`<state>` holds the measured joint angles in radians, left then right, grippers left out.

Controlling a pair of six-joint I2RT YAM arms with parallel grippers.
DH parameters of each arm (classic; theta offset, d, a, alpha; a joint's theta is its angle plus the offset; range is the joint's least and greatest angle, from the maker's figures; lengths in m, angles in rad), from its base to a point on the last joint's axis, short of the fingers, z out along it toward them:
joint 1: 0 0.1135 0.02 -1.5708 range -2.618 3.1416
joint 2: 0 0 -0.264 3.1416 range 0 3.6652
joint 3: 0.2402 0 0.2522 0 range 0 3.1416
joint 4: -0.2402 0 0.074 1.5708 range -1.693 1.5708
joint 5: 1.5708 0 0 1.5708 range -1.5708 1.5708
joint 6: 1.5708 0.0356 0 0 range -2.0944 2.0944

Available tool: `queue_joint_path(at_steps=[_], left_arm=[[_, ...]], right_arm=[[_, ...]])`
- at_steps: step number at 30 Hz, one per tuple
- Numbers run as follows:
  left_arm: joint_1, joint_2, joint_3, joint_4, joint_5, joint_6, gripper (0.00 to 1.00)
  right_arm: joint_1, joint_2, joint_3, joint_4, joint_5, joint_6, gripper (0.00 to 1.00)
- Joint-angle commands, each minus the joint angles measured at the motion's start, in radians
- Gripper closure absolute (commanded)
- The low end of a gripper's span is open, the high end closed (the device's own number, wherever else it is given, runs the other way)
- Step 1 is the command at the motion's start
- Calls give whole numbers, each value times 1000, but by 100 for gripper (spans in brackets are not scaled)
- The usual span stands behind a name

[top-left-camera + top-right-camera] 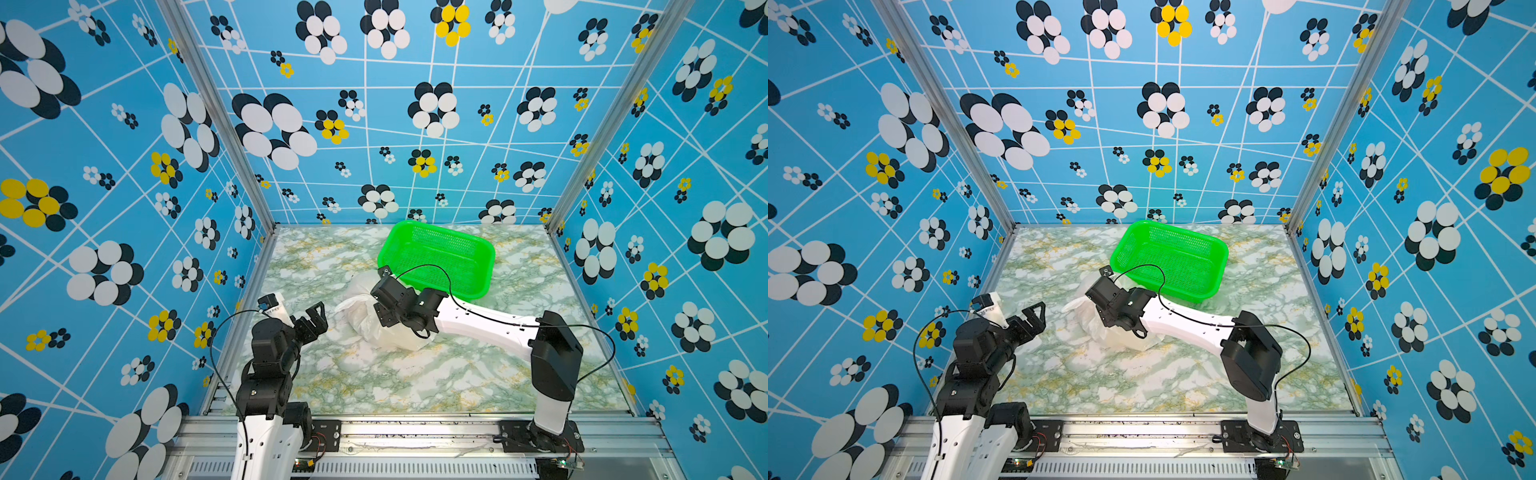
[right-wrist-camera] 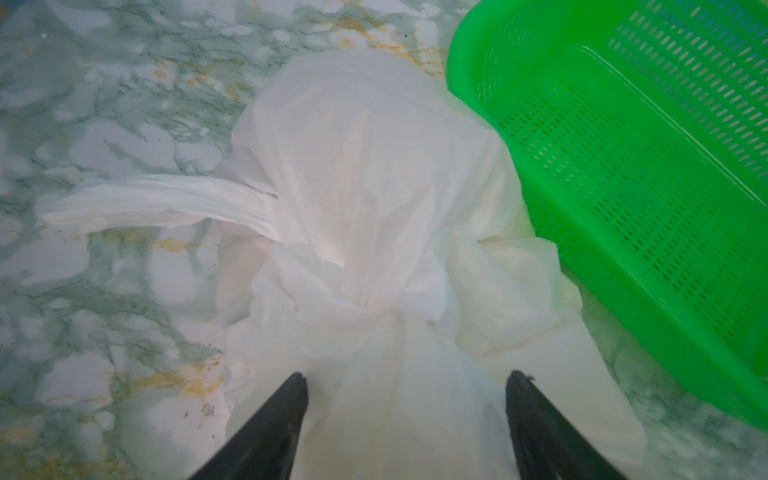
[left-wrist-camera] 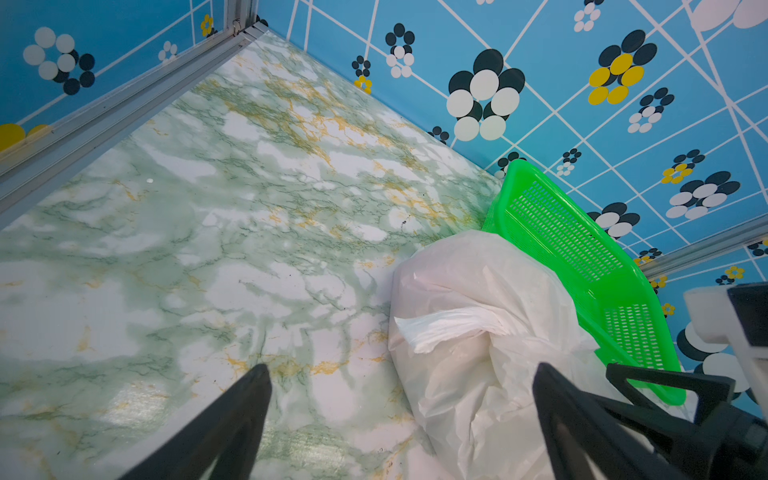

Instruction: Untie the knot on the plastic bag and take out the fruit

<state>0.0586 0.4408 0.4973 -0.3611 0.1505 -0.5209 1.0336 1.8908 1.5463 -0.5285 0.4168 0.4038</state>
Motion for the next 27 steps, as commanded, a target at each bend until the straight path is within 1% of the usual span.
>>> queue_joint_path(at_steps=[1, 2, 4, 5, 8, 10, 11, 14, 17, 20, 22, 24, 27], left_arm=[[4, -11, -9, 7, 3, -13, 1], [5, -11, -10, 7, 3, -13, 1], [4, -11, -10, 7, 4, -14, 1], [4, -12, -10, 7, 3, -14, 1], [4, -11, -12, 7, 5, -13, 1], [5, -10, -12, 7, 8, -14, 1], [4, -10, -12, 8, 9, -14, 1], [3, -7, -15, 16, 23, -17, 1], [4, 4, -23, 49, 78, -26, 1], [-2, 24, -24, 89, 162, -34, 1], [-18, 31, -24, 122, 216, -36, 0], [-41, 35, -25, 148, 254, -31, 3], [-82, 34, -26, 167, 277, -41, 5]], right_arm=[[-1, 22, 28, -17, -32, 1, 31], [-1, 26, 28, -14, -34, 2, 35], [-2, 27, 25, -10, -34, 2, 49], [0, 28, 22, -9, -32, 1, 57], [0, 20, 13, -9, -29, 2, 84], [-1, -1, -6, 2, -29, -3, 98], [0, -13, -20, 12, -31, -5, 100], [0, -65, -76, 60, -52, -25, 100], [2, -145, -167, 130, -89, -55, 100], [3, -240, -282, 196, -96, -84, 100], [5, -304, -372, 256, -108, -117, 100], [6, -350, -437, 306, -129, -140, 100], [11, -382, -508, 382, -171, -173, 100]])
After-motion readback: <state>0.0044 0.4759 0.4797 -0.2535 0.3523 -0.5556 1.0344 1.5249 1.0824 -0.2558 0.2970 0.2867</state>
